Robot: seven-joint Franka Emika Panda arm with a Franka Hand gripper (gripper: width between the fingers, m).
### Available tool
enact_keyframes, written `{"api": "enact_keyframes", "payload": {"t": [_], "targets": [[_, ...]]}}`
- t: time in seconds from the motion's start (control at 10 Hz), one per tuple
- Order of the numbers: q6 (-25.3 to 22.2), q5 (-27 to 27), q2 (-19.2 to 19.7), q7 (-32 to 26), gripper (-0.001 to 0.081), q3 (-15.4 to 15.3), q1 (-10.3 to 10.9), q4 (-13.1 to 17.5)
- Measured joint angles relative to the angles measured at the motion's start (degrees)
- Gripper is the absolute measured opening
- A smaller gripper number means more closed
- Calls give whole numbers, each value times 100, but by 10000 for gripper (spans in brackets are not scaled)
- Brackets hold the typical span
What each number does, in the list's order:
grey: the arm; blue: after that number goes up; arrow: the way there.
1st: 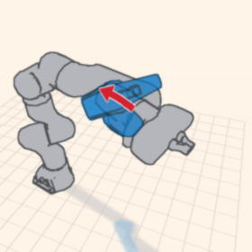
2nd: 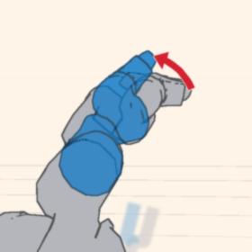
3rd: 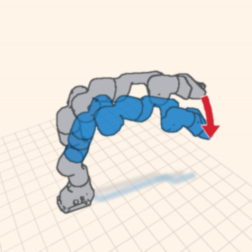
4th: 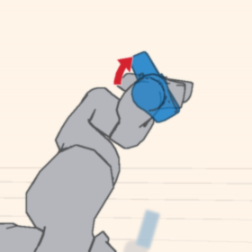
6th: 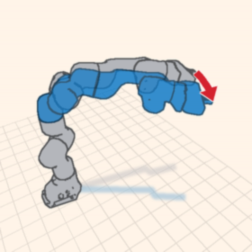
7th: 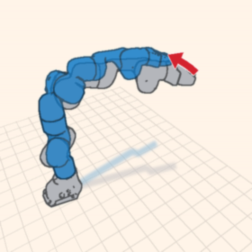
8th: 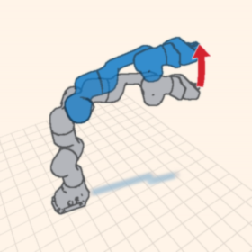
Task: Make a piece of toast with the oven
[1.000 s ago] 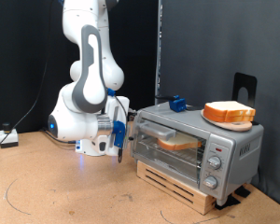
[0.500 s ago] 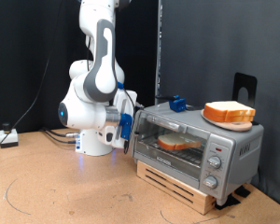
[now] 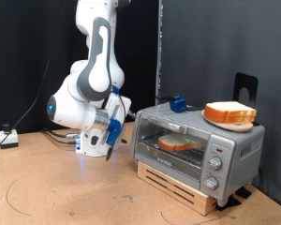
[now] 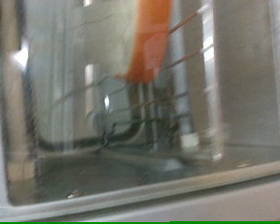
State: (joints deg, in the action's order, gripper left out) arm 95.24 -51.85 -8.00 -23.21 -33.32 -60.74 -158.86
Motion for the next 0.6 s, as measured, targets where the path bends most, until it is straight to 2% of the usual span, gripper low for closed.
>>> {"api": "enact_keyframes", "payload": {"t": [0.4, 0.5, 0.6], "targets": [[81, 300, 575, 84, 809, 332, -337, 599], [95, 304, 735, 84, 809, 383, -399, 713], [95, 306, 736, 84, 809, 374, -396, 701]]}}
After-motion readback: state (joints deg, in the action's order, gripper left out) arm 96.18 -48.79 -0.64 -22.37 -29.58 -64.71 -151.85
